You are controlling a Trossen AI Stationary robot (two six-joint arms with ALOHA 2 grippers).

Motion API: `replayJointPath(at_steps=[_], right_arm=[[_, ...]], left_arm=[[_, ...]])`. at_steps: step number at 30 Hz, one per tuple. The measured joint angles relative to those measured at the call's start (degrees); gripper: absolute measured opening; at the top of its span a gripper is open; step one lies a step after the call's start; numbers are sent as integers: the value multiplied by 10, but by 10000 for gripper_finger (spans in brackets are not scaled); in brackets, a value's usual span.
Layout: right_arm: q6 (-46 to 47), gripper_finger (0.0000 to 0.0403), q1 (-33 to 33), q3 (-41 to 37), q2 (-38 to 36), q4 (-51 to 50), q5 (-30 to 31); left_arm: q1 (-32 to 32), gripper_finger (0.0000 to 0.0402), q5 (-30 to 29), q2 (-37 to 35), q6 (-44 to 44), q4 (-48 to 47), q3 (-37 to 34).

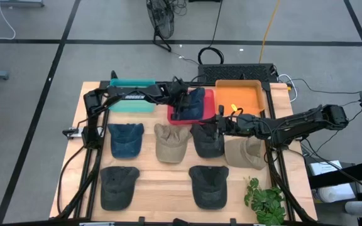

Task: Pick & Place hat
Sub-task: Put the bottom blue cap into the red bin

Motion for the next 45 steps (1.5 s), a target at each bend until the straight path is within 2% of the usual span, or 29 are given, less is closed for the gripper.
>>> replayJointPath(at_steps=[6, 13, 19, 23, 30, 38, 41, 45], right_arm=[[0, 141, 0, 0, 0, 0, 0], [0, 141, 0, 0, 0, 0, 0], [-1, 141, 0, 0, 0, 0, 0], [-1, 141, 0, 0, 0, -4, 0], [-2, 141, 0, 0, 0, -12, 0], [0, 141, 0, 0, 0, -16, 0], [3, 141, 0, 0, 0, -16, 0], [13, 141, 0, 0, 0, -14, 0]], left_arm=[[1, 109, -3, 9, 14, -9, 0], [4, 12, -16, 7, 22, 8, 0], [5, 9, -13, 7, 46, 28, 0], [5, 9, 15, 7, 62, 37, 0], [-4, 6, 24, -20, 96, 52, 0], [-7, 7, 89, -43, 83, 4, 0], [0, 11, 90, -43, 85, -14, 0], [12, 4, 60, -43, 88, 18, 0]])
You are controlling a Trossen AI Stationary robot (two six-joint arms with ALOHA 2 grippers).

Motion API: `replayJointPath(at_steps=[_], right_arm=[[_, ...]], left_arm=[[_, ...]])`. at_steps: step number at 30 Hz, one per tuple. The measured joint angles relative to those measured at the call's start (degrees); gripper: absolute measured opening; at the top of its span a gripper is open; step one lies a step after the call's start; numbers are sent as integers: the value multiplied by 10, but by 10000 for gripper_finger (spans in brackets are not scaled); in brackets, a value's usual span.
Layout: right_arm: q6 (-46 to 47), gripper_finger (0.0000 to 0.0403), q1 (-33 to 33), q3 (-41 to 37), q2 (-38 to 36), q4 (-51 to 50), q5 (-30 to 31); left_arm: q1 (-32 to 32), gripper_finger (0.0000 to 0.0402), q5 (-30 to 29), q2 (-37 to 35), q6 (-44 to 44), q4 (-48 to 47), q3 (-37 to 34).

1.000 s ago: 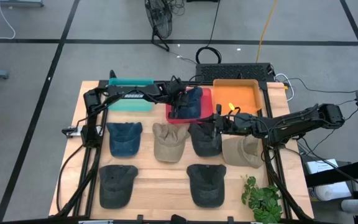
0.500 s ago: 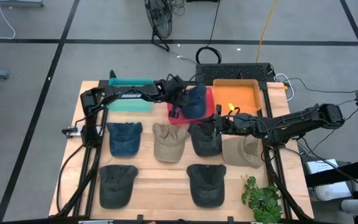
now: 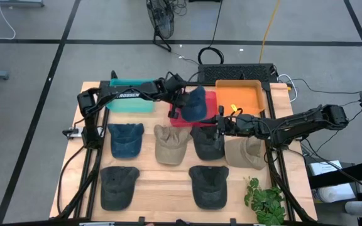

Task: Pick & Place hat
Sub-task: Put the bottom blue cap into the red bin

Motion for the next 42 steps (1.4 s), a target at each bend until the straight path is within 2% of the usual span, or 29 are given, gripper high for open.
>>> replayJointPath(at_steps=[5, 12, 17, 27, 34, 42], right_arm=[[0, 141, 0, 0, 0, 0, 0], [-1, 141, 0, 0, 0, 0, 0], [-2, 141, 0, 0, 0, 0, 0], [-2, 141, 0, 0, 0, 1, 0], [-2, 141, 0, 0, 0, 0, 0], [-2, 141, 0, 0, 0, 0, 0]], left_arm=[[17, 13, 49, 1, -3, 14, 0], [17, 7, 62, 17, -2, 4, 0], [17, 28, 50, 29, -5, 6, -1], [14, 36, -17, 46, -20, 26, -1], [9, 48, -15, 46, -70, 34, -1], [-8, 49, -15, 46, -86, -10, -1]])
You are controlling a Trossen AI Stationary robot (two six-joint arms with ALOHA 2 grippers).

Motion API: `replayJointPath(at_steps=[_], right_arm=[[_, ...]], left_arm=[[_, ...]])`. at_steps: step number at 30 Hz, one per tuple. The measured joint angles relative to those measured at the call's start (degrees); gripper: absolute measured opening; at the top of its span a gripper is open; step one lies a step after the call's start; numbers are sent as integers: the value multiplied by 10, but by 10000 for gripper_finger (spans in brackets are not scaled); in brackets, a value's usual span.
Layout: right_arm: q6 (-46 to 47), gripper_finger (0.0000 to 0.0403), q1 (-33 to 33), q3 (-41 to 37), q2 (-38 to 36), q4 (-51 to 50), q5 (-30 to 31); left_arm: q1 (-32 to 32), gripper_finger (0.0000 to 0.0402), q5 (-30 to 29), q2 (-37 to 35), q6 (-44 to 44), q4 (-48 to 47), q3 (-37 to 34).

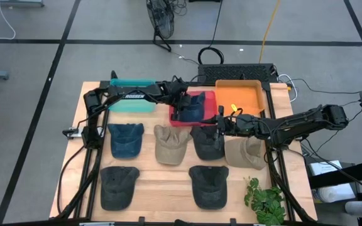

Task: Pick & Place hat
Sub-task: Put the bottom blue cap into the red bin, then adjust the red bin

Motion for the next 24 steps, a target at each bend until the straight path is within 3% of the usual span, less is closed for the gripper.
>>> replayJointPath(at_steps=[3, 11, 14, 19, 21, 24], right_arm=[[0, 141, 0, 0, 0, 0, 0], [0, 141, 0, 0, 0, -3, 0], [0, 141, 0, 0, 0, -11, 0], [0, 141, 0, 0, 0, -15, 0], [0, 141, 0, 0, -1, -16, 0], [6, 141, 0, 0, -10, -18, 0]], left_arm=[[-6, 49, -32, 0, 23, 5, 0], [-18, 49, -198, -37, 28, 36, 0], [-25, 49, -161, -70, 3, 11, 0], [-46, 49, 56, -104, -77, -35, 1], [-68, 49, 59, -101, -74, -54, 1], [-102, 49, -14, -82, -48, -63, 1]])
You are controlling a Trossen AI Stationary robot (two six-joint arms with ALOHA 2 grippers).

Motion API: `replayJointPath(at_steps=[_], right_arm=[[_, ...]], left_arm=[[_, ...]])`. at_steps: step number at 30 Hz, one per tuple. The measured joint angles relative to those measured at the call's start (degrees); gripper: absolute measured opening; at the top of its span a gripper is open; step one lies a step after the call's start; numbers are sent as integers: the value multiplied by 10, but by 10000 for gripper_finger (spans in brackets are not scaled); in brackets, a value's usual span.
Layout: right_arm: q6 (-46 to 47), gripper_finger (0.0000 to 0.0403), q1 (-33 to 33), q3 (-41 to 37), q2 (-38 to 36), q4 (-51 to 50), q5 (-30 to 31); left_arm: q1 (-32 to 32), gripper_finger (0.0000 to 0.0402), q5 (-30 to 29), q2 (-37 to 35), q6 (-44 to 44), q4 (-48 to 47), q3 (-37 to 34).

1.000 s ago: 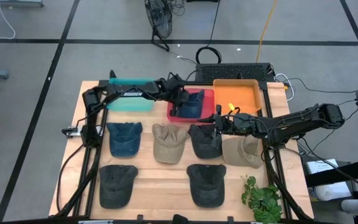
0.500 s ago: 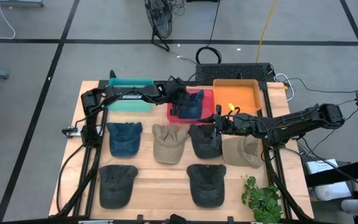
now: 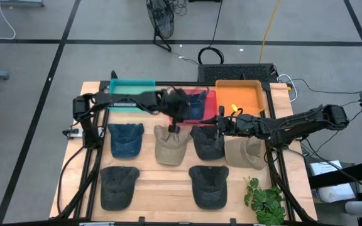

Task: Pick & Place hat
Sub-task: Adjust the red bin

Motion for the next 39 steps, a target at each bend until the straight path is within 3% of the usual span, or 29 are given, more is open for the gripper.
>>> replayJointPath(at_steps=[9, 15, 19, 26, 36, 39], right_arm=[[14, 141, 28, 0, -65, -43, 0], [13, 141, 38, 0, -91, -73, 1], [13, 141, 38, 0, -94, -83, 2], [12, 141, 38, 0, -95, -88, 2], [13, 141, 38, 0, -95, -87, 2], [13, 141, 38, 0, -95, -87, 2]], left_arm=[[-29, 109, -123, 62, -5, -8, -1], [-15, 141, -112, 61, -31, -2, 0], [0, 117, -113, 62, -39, -18, 0], [20, 15, -98, 62, -45, -65, 0], [48, 6, -132, 62, -70, -67, 0], [61, 14, -129, 62, -40, -67, 0]])
